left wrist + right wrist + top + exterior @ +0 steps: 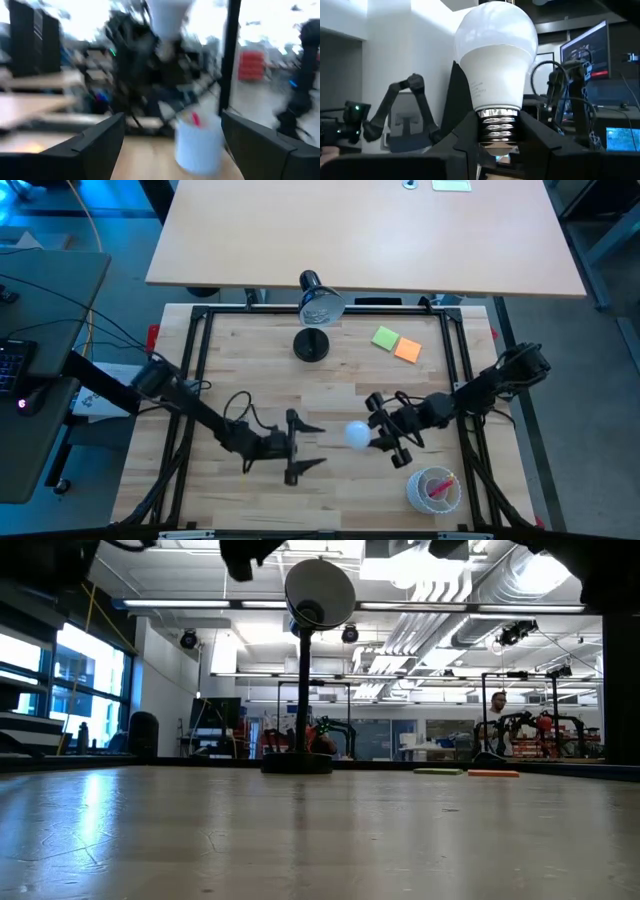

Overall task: Screw lightbulb
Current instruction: Insert the white lightbulb into the black lamp

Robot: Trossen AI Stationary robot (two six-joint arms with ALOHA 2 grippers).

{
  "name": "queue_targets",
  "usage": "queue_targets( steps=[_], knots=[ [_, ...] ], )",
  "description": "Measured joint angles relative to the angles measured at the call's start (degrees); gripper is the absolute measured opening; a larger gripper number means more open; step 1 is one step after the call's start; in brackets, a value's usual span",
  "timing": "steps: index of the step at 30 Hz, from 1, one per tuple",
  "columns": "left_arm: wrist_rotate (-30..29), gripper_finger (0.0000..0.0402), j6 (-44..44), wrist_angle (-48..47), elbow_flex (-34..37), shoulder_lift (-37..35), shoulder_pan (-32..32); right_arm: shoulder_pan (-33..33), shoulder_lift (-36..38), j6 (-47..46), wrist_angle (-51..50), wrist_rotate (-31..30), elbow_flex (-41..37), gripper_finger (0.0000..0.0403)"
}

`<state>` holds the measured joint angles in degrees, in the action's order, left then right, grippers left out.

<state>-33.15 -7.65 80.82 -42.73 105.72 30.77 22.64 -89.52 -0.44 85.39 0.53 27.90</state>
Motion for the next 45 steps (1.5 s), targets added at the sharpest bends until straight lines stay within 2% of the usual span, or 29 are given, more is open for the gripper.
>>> queue_targets(
  steps=[2,4,9,15,19,24,28,39,42,45],
  knots=[
    [0.22,0.0324,-5.08,7.00,-0.62,1.34,-1.03,0.26,0.00,-0.88,-0.27,0.05,0.45,0.0097],
    [2.92,0.0324,-8.71,9.12,-2.26,1.95,-1.91,0.32,0.00,-0.96,-0.27,0.20,0.65,0.0096],
    [7.86,0.0324,-10.96,2.95,-10.03,3.10,-3.80,0.24,0.00,-1.05,-0.36,-1.24,0.66,0.0096],
    [6.32,0.0324,-12.12,0.50,-17.37,6.16,-5.01,0.76,-0.04,-1.00,-1.14,-1.57,0.66,0.0096],
    [6.11,0.0324,-10.38,-0.11,-18.23,6.39,-5.39,1.30,-0.04,-0.73,-0.98,-1.89,0.66,0.0096],
    [12.24,0.0324,-4.69,-1.38,-20.01,6.90,-7.46,1.30,0.00,-0.59,-2.63,-2.10,0.70,0.0096],
    [14.70,0.0323,-4.31,-1.85,-22.32,9.24,-8.19,1.41,-0.11,0.56,-4.00,-3.57,0.68,0.0096],
    [15.07,0.0322,-4.47,-1.64,-24.43,11.69,-7.46,1.52,-0.11,0.48,-4.16,-3.69,0.68,0.0096],
    [15.70,0.0310,-3.41,-1.82,-24.43,11.69,-7.50,1.52,-0.11,0.46,-4.16,-3.70,0.68,0.0096],
    [16.63,0.0281,-1.71,-2.10,-24.43,11.69,-7.63,1.54,-0.11,0.48,-4.16,-3.59,0.70,0.0096]
  ],
)
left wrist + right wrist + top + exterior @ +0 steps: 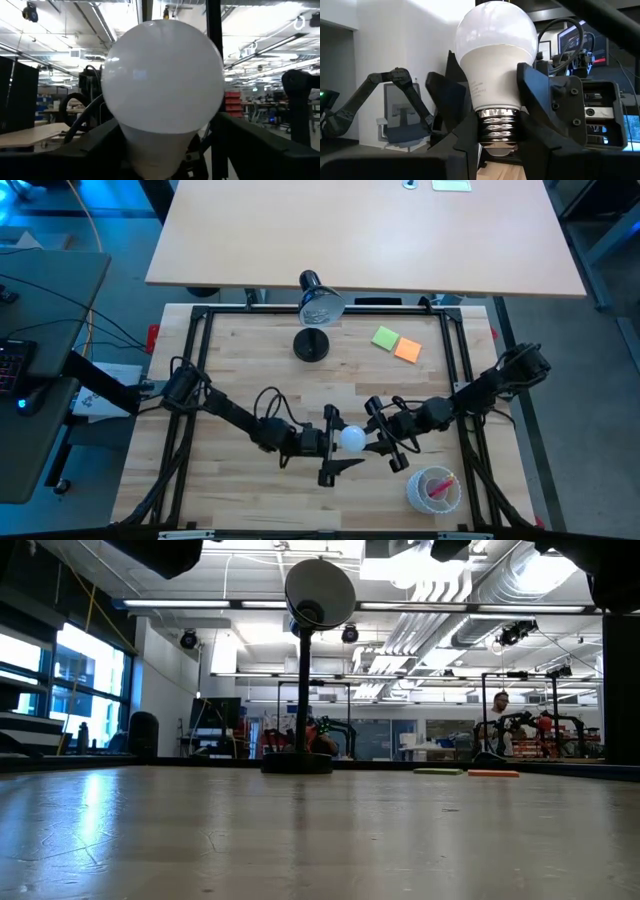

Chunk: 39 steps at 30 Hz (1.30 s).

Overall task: Screw lightbulb
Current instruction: Insert the white lightbulb into the black lamp

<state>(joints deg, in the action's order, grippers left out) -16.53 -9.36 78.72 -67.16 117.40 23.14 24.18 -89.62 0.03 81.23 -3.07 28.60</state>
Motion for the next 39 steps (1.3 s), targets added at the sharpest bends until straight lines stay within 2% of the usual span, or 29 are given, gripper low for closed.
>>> queue_targets(
  steps=[7,12,21,25,35,36,39],
  knots=[
    [-0.52,0.0195,-0.31,-0.78,0.00,0.00,-0.37,0.30,-0.01,0.24,-0.04,0.09,-0.02,0.0096],
    [-1.02,0.0156,-1.22,-1.64,0.00,0.00,-0.14,0.31,-0.02,-0.46,-0.15,0.07,-0.04,0.0098],
    [-6.55,0.0149,-3.36,-2.89,0.04,-0.15,1.39,0.27,-0.02,-1.28,-3.14,0.52,-0.04,0.0151],
    [-6.97,0.0148,-4.49,-3.75,0.04,-0.18,1.46,0.22,0.00,-1.33,-5.12,0.12,-0.04,0.0155],
    [-15.11,0.0147,-3.59,-14.58,0.02,-3.10,1.85,0.14,0.00,-1.60,-10.42,-1.16,-0.04,0.0158],
    [-15.99,0.0147,-3.67,-14.93,0.02,-3.25,1.99,0.16,0.06,-1.60,-10.92,-1.84,-0.04,0.0158],
    [-19.35,0.0147,-3.39,-18.92,0.02,-4.33,2.38,0.16,1.44,-3.62,-16.98,-8.98,-0.04,0.0158]
  ],
)
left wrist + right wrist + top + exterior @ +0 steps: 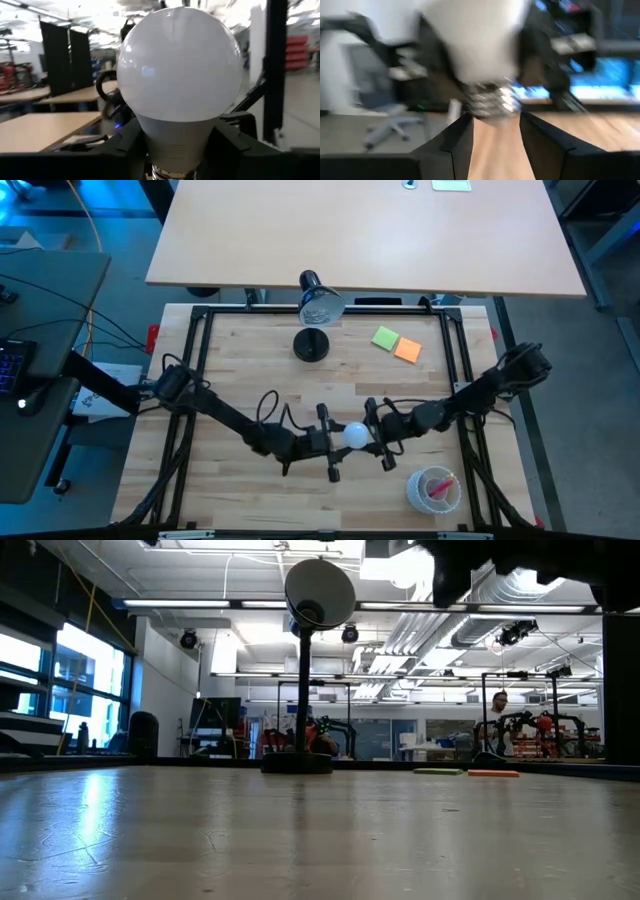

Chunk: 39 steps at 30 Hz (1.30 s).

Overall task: Screw lightbulb
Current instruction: Insert the white lightbulb into the black lamp

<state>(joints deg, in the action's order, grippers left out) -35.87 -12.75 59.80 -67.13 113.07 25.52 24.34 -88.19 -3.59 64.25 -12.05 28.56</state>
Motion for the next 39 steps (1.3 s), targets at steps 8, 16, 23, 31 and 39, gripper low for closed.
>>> queue_targets(
  steps=[8,16,23,31,39],
  knots=[
    [-9.81,0.0147,5.56,-18.37,0.00,-4.59,1.25,0.18,13.23,-1.74,-29.64,-10.63,0.00,0.0158],
    [-11.42,0.0150,17.44,-36.02,-0.04,-5.37,1.27,1.33,25.60,-3.63,-46.97,-8.44,0.00,0.0158],
    [-10.97,0.0152,22.54,-43.82,-0.04,-5.35,1.27,1.44,26.55,-5.16,-32.63,-2.55,0.00,0.0158],
    [-1.72,0.0153,23.91,-47.10,-0.03,-5.35,1.07,1.45,20.10,-0.39,-34.43,3.56,4.84,0.0180],
    [3.98,0.0153,29.24,-52.78,-0.04,-5.35,1.07,1.72,12.12,11.65,-56.77,5.05,20.74,0.0242]
  ],
)
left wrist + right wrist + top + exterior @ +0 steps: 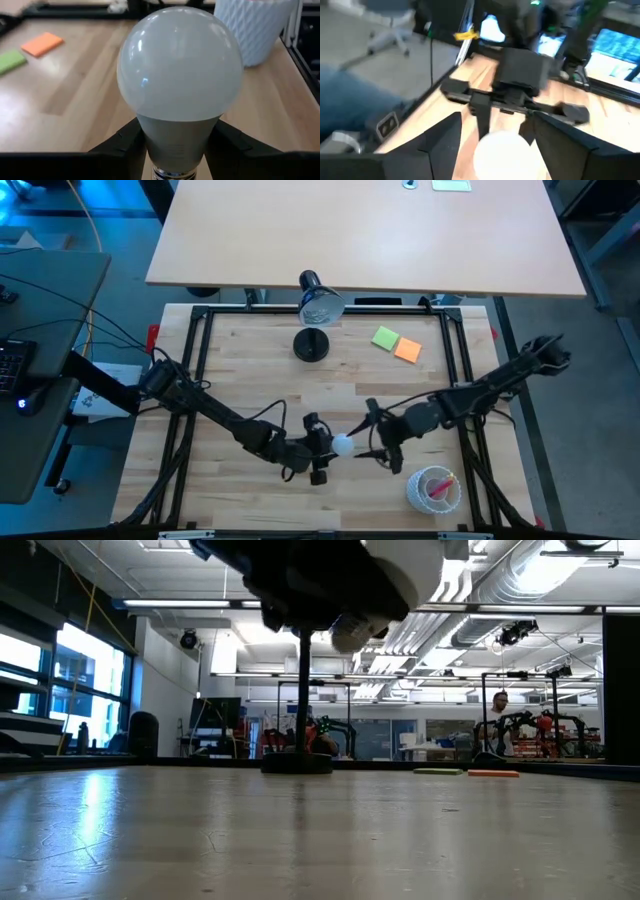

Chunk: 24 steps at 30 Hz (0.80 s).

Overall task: Screw lightbulb
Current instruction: Insert the white lightbulb into the black lamp

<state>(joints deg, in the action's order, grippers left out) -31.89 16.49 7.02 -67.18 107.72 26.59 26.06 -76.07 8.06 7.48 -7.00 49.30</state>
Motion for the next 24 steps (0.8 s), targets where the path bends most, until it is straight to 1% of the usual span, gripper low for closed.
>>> queue_targets(
  steps=[3,6,10,14,15,17,19,20,22,24],
  knots=[
    [0.44,0.0153,2.27,-1.38,0.02,0.00,0.02,0.36,-1.83,2.48,-10.32,0.14,6.45,0.0245],
    [1.22,0.0153,2.95,-1.78,0.02,0.00,0.06,0.42,-3.64,2.09,-16.04,0.93,11.46,0.0245],
    [1.37,0.0153,2.93,-1.40,0.02,0.00,0.06,0.44,-5.54,-0.25,-16.87,1.52,15.65,0.0245],
    [1.36,0.0154,2.95,-1.59,0.01,0.00,0.06,0.46,-6.19,5.54,-17.08,1.07,18.29,0.0245],
    [1.35,0.0154,2.95,-1.70,0.02,0.00,0.06,0.46,-6.19,6.49,-17.26,-0.15,18.85,0.0245],
    [1.35,0.0154,2.93,-1.73,0.02,0.00,0.06,1.05,-6.00,7.27,-18.32,-4.83,20.36,0.0245],
    [1.35,0.0154,2.95,-1.69,0.02,0.00,0.12,1.84,-5.69,5.09,-22.96,-10.50,22.52,0.0246],
    [1.35,0.0154,2.95,-1.63,0.02,0.00,0.15,2.16,-5.69,3.49,-25.71,-12.30,24.04,0.0247],
    [1.35,0.0154,3.06,-1.69,0.00,0.00,0.22,2.86,-5.69,0.68,-32.54,-14.01,26.84,0.0252],
    [1.34,0.0154,3.40,-1.70,0.02,0.00,0.22,3.75,-5.67,-2.44,-38.71,-14.14,29.33,0.0260]
  ],
)
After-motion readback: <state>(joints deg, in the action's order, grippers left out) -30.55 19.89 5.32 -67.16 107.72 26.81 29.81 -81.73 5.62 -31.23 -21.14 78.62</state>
